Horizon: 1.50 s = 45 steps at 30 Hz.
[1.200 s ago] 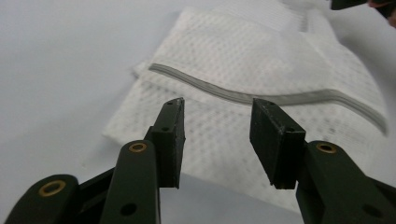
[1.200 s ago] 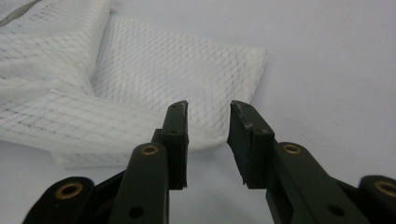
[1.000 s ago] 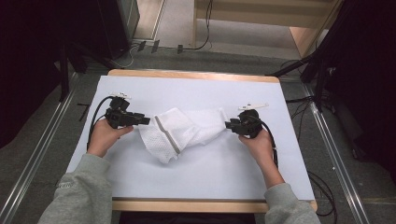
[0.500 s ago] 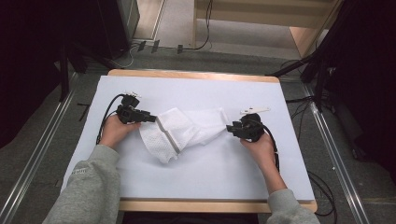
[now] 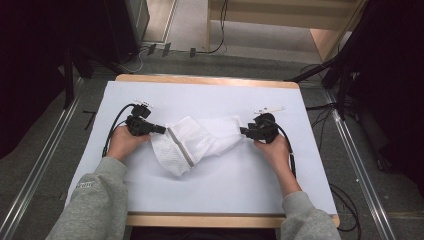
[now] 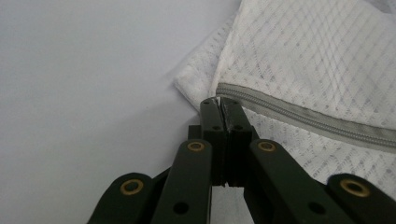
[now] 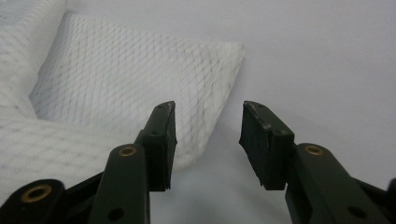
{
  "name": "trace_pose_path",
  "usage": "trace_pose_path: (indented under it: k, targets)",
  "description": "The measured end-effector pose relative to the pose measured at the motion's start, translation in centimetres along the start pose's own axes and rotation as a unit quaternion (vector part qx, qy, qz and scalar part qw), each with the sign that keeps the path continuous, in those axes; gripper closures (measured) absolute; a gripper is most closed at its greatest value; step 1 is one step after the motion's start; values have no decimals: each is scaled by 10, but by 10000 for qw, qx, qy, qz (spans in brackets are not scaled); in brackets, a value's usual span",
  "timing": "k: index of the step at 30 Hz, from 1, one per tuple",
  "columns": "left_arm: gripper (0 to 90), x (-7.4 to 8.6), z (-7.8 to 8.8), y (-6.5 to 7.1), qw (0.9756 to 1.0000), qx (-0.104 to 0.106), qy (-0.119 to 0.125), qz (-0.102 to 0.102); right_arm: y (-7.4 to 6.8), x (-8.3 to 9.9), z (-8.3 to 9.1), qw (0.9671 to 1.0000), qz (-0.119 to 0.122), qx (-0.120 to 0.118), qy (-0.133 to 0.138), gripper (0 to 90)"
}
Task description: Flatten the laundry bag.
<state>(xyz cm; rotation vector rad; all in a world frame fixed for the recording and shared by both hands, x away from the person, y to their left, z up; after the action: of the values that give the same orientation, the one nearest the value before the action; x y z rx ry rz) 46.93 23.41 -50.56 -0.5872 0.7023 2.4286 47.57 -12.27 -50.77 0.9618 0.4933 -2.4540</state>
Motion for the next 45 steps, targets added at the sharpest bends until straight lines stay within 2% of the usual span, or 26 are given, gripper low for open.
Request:
trace_pose_path:
  k: [3,6,12,14,19,21,25,26,29,31,36,45]
  targets:
    - [900,0,10,4,9998,94,164,31,1,-6,-6,10000,2,-14,9,566]
    - [900,4,20,10,9996,97,268,24,1,-12,-12,10000,13,-19,8,557]
    - [900,22,40,24,9993,125,342,32,3,-21,-22,10000,26,-36,-10,552]
    - [900,29,45,28,9994,49,342,32,5,-24,-25,10000,6,-10,-29,552]
    - [900,43,56,40,9990,116,425,101,10,-31,-34,10000,-23,0,31,557]
    - [900,50,58,45,9989,143,425,135,9,-32,-40,10000,-22,-26,-75,561]
    - [900,60,62,53,9989,129,425,147,6,-31,-49,9997,98,-8,-227,615]
    - [900,61,63,54,9988,157,443,163,5,-32,-49,9996,171,30,-218,679]
    - [900,65,66,56,9984,212,480,210,0,-32,-50,9992,256,-15,-302,840]
    - [900,66,67,57,9982,230,479,280,0,-32,-50,9990,320,16,-312,877]
    - [900,64,70,53,9976,189,577,325,8,-32,-45,9995,144,39,-276,892]
    - [900,60,72,47,9968,116,697,377,37,-34,-21,9995,-267,182,27,892]
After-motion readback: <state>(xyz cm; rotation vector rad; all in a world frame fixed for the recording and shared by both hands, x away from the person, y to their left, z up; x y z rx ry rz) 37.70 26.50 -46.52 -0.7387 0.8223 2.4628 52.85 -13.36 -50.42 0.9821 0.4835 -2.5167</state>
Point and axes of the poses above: each handheld gripper's, and its own axes: z roughly backward along the jaws, x roughly out of its underside, y roughly to its right, the point moved 7 cm from there along -z, roughly forward along the jaws, and after that the axes turned 1 degree about x, right-handed, at the moved point
